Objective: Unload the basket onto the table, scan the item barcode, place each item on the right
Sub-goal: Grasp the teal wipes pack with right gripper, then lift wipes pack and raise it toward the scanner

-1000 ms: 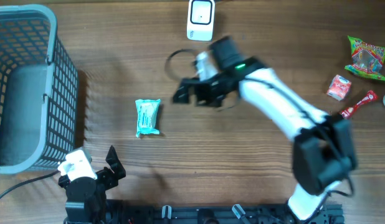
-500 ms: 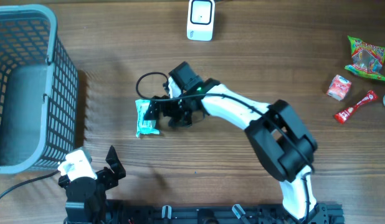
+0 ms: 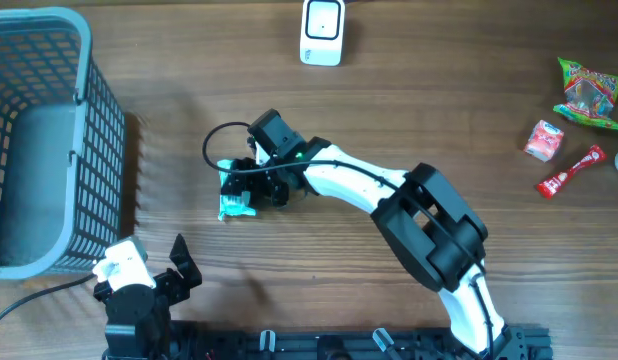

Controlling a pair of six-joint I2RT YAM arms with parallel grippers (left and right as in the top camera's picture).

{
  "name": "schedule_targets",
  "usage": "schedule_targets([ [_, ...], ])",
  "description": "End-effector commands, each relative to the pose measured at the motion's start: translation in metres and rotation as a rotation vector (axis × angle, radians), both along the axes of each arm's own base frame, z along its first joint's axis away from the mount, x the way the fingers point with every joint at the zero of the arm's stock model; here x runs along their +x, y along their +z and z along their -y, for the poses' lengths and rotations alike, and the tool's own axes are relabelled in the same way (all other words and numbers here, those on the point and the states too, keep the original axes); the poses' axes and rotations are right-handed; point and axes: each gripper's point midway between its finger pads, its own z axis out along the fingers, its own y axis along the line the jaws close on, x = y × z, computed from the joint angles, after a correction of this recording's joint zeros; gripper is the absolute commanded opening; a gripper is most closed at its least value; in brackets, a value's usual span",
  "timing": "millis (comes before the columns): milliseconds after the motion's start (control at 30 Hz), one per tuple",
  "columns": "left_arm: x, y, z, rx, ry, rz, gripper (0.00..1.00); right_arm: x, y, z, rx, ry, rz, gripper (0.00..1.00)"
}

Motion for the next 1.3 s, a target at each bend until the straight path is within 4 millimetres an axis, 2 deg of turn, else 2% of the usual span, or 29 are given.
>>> schedule_targets([
  [0,0.0,0.0,-0.002,0.001,0.015,0.002,1.0,0.007,-0.089,0.054,-0.288,-0.103,0.013,0.45],
  [33,0.0,0.0,-0.002,0.001,0.015,0.002,1.0,0.008,-0.088,0.055,-0.283,-0.106,0.006,0.32],
  [133,0.0,0.0,-0.002,0.001,0.015,0.002,1.0,0.008,-0.082,0.056,-0.251,-0.104,-0.032,0.06],
  [267,0.0,0.0,-0.002,0.001,0.015,0.003,1.0,0.013,-0.047,0.058,-0.184,-0.109,-0.1,0.05],
  [400,0.0,0.0,-0.002,0.001,0.015,0.003,1.0,0.011,0.012,0.071,-0.133,-0.124,-0.19,0.04],
  [433,0.0,0.0,-0.002,0.001,0.015,0.003,1.0,0.007,0.035,0.075,-0.096,-0.134,-0.248,0.04],
  [500,0.0,0.0,-0.002,0.001,0.015,0.002,1.0,-0.005,0.066,0.084,-0.056,-0.217,-0.415,0.05],
  [633,0.0,0.0,-0.002,0.001,0.015,0.003,1.0,-0.035,0.11,0.107,-0.068,-0.37,-0.741,0.04],
  [700,0.0,0.0,-0.002,0.001,0.015,0.002,1.0,-0.049,0.123,0.115,-0.091,-0.415,-0.874,0.04],
  [800,0.0,0.0,-0.002,0.001,0.015,0.002,1.0,-0.07,0.134,0.121,-0.129,-0.434,-1.028,0.04],
  [867,0.0,0.0,-0.002,0.001,0.015,0.002,1.0,-0.076,0.139,0.121,-0.13,-0.429,-1.07,0.04],
  [967,0.0,0.0,-0.002,0.001,0.015,0.002,1.0,-0.078,0.144,0.119,-0.102,-0.398,-1.078,0.05],
  [1267,0.0,0.0,-0.002,0.001,0.015,0.003,1.0,-0.078,0.145,0.119,-0.195,-0.593,-1.266,0.04],
])
